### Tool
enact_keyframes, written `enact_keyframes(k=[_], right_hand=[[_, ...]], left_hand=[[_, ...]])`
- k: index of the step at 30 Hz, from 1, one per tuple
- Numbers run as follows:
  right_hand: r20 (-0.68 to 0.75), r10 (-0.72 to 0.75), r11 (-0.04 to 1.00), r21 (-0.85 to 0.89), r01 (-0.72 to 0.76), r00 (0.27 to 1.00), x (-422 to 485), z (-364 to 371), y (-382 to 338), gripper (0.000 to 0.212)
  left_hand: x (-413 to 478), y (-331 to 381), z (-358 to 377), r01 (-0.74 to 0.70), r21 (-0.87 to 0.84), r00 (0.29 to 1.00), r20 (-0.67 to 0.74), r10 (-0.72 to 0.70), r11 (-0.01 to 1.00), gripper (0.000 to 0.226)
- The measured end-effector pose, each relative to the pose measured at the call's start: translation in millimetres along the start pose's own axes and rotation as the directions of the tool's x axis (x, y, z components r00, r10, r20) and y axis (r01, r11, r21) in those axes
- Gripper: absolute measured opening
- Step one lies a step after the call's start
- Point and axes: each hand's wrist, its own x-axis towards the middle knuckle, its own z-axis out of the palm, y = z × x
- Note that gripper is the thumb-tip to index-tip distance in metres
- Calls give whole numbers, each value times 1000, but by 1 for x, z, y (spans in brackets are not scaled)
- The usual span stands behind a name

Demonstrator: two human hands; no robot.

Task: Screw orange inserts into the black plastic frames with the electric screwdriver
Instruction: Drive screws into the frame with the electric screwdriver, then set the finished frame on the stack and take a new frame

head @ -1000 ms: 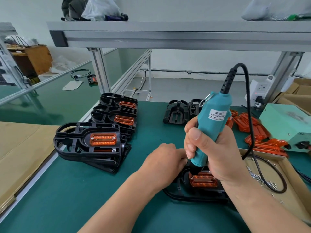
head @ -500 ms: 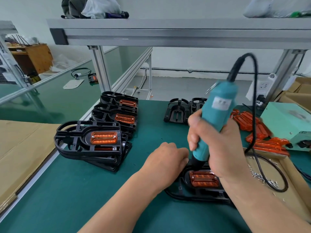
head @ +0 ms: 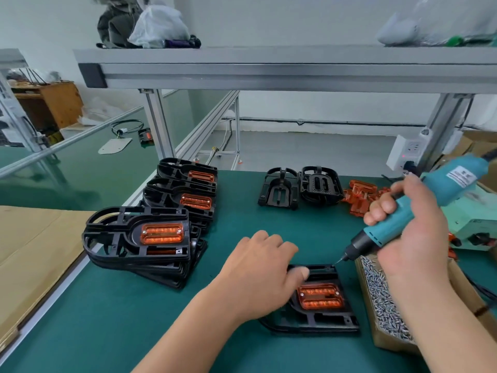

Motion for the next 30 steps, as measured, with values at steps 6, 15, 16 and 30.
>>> enact_keyframes(k=[6,15,16,30], right_hand=[[-132,56,994,101,-43,990,7,-24,7,24],[-233,74,979,200,-26,970,13,-37,8,24],[-242,72,977,211,-20,968,13,-38,7,25],[-248,120,979,192,-72,961,8,-36,14,24]], left_hand=[[-13,0,-4,-106,-237,970,188,153,966,91],[-6,-8,-2,-19,-378,991,113,67,925,70],[-4,-11,-4,2,-406,996,78,33,914,66],[105,-44,-25,550,-420,752,-127,-647,722,61]])
